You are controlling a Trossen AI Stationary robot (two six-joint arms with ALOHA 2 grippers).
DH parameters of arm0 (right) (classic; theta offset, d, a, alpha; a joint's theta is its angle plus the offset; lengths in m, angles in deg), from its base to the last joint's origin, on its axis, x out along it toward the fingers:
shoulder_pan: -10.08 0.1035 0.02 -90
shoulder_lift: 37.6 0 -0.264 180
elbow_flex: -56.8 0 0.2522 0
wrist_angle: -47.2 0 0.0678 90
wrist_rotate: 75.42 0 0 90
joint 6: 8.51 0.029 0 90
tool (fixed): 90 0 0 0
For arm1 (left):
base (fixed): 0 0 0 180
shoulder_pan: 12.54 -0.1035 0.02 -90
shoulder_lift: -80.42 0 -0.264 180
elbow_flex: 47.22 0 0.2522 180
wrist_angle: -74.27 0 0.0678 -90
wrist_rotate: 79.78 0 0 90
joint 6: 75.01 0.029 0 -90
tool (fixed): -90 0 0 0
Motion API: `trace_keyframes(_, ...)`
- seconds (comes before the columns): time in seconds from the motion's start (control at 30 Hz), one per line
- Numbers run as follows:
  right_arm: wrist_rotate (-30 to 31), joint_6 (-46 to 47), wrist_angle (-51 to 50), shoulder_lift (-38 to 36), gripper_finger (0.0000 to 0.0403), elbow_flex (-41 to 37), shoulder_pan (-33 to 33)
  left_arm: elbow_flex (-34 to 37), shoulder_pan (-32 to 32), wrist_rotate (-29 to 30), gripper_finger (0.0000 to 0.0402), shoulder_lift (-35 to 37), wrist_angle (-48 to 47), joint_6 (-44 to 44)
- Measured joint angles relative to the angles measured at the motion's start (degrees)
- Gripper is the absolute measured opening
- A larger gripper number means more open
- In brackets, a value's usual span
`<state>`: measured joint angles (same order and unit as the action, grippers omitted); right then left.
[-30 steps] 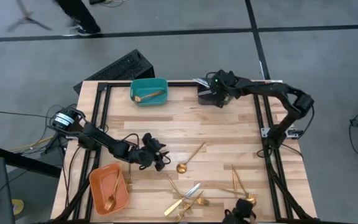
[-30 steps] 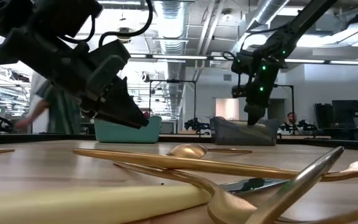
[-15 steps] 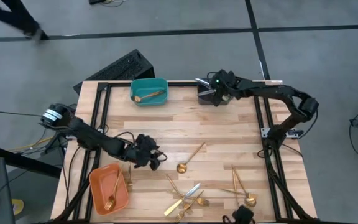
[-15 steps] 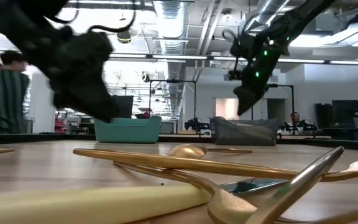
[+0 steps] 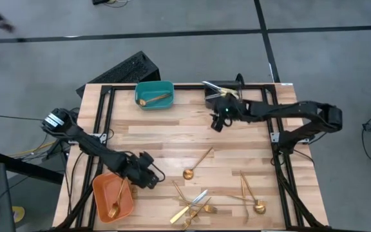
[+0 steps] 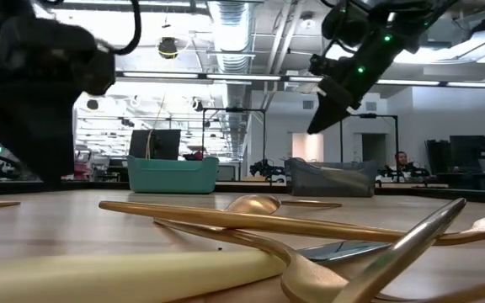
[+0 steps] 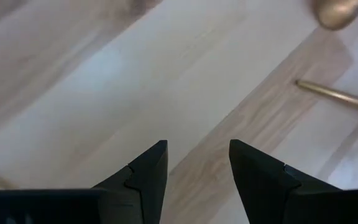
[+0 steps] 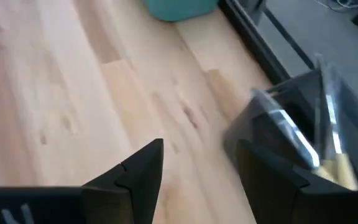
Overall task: Sort silverware by color (type)
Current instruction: Adjust the black bin
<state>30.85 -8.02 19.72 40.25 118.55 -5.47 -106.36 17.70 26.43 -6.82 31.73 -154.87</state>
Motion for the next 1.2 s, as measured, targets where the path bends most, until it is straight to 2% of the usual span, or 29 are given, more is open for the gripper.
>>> trace_keyframes(0.13, 0.07, 2.63, 1.24, -0.36, 0.0226, -2.83, 2.51, -8.05, 0.2, -0.82, 0.016, -3.22, -12.16, 0.59)
trace_keyframes(0.23, 0.06, 4.46, 1.85, -0.36, 0.0226, -4.92, 4.12, -11.28, 0.39, -0.85, 0.016, -5.37, -16.83, 1.0)
trace_keyframes(0.4, -1.36, 7.36, 2.63, -0.36, 0.0226, -6.46, 7.77, -11.44, 0.59, -4.68, 0.016, -7.68, -17.67, -1.86)
trace_keyframes(0.47, -3.01, 7.76, 2.63, -0.68, 0.0226, -6.5, 9.71, -11.44, 0.86, -7.37, 0.016, -8.6, -20.45, -4.07)
trace_keyframes(0.67, -2.9, 8.14, 3.42, -2.28, 0.0226, -6.56, 15.03, -11.38, 2.25, -14.82, 0.016, -9.43, -29.72, -11.38)
trace_keyframes(0.8, -2.83, 8.55, 3.87, -3.15, 0.0226, -6.5, 16.89, -11.38, 4.27, -15.05, 0.016, -9.43, -30.24, -13.94)
trace_keyframes(0.93, -2.41, 8.72, 3.83, -3.16, 0.0226, -6.5, 18.39, -11.35, 6.31, -14.83, 0.016, -9.43, -25.98, -15.38)
trace_keyframes(1.1, -1.31, 9.15, 4.03, -3.16, 0.0226, -6.5, 19.24, -11.35, 7.21, -13.9, 0.016, -9.43, -22.18, -15.14)
trace_keyframes(1.2, -1.24, 9.61, 4.03, -3.18, 0.0226, -6.5, 19.3, -11.54, 7.17, -11.16, 0.016, -9.43, -22.35, -12.92)
